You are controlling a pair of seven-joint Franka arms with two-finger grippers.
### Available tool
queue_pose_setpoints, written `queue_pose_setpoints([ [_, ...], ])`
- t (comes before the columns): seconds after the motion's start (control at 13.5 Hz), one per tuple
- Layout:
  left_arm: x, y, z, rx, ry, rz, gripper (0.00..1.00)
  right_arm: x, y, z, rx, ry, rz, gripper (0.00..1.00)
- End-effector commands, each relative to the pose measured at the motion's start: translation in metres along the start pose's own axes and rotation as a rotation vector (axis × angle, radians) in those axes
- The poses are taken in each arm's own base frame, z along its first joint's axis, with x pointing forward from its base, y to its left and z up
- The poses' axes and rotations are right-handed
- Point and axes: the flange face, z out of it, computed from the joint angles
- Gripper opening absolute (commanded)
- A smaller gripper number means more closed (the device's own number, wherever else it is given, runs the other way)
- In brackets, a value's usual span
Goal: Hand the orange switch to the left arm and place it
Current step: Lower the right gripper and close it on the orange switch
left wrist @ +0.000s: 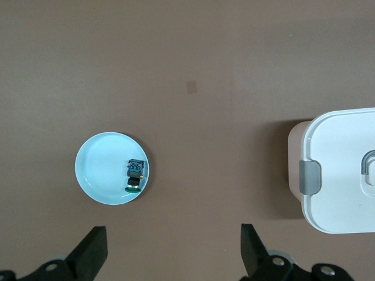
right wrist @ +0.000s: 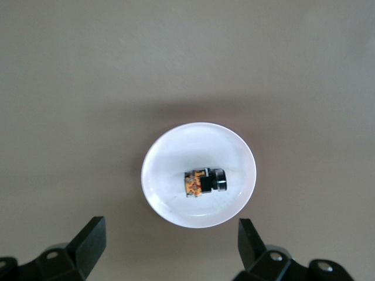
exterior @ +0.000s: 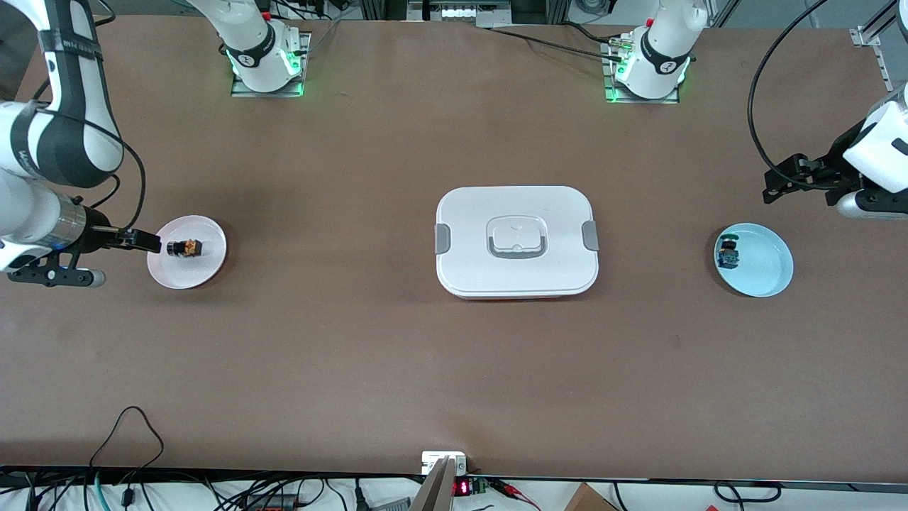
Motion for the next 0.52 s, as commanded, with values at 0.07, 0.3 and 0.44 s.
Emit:
queue_pose_setpoints([
  [0.07,0.003,0.005,-0.003,0.036,-0.003,-0.048,1.0,-0.011,0.01,0.053,-0.007,-0.014,-0.047,1.0],
  [0.3,0.002,0.006,-0.003,0.038,-0.009,-0.083,1.0,-0.014,0.023,0.096,-0.006,0.01,-0.117,1.0],
  [0.44,0.002,0.006,-0.001,0.04,-0.019,-0.083,1.0,-0.016,0.021,0.116,-0.006,-0.005,-0.177,1.0],
])
